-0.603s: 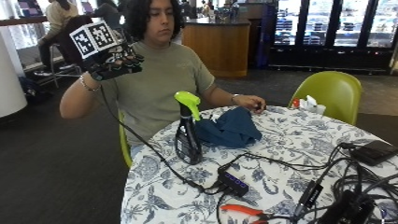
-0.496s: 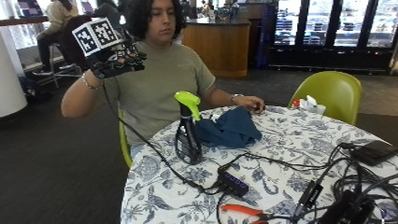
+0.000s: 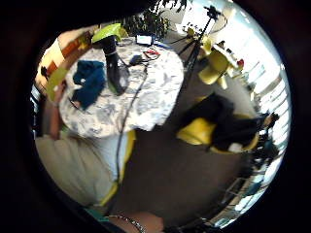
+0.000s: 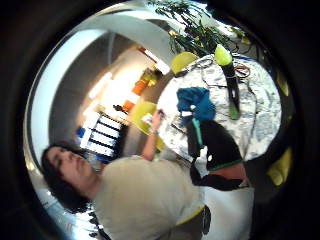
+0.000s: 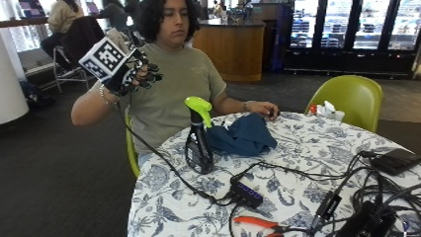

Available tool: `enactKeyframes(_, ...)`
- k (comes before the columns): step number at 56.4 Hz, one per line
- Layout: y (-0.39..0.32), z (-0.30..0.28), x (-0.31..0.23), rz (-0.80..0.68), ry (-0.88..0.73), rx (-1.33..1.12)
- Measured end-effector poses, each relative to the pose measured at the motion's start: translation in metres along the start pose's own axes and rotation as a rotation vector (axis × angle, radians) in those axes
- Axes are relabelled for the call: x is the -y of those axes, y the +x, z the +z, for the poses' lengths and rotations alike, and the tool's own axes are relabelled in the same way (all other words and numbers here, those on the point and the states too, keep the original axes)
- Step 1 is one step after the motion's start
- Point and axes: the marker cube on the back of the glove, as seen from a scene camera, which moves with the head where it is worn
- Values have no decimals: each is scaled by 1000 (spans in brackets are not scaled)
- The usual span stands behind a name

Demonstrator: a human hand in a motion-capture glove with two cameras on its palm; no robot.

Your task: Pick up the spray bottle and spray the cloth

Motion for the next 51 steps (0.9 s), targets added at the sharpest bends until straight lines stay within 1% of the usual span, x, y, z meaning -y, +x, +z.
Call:
enactKeyframes(4, 9, 12, 4, 31, 12, 163)
enactKeyframes(7, 16, 23, 10, 29, 26, 226)
enactKeyframes(14, 28, 51, 16, 68, 41, 253)
enactKeyframes(20, 34, 73, 25, 112, 43, 337)
enactKeyframes(25, 37, 86, 34, 146, 54, 400)
enactKeyframes(29, 41, 93, 44, 187, 31, 436)
enactKeyframes(38, 57, 112, 71, 227, 40, 483)
enactKeyframes(46, 67, 122, 90, 243, 96, 563)
enactKeyframes(51, 73, 129, 100, 268, 199, 591)
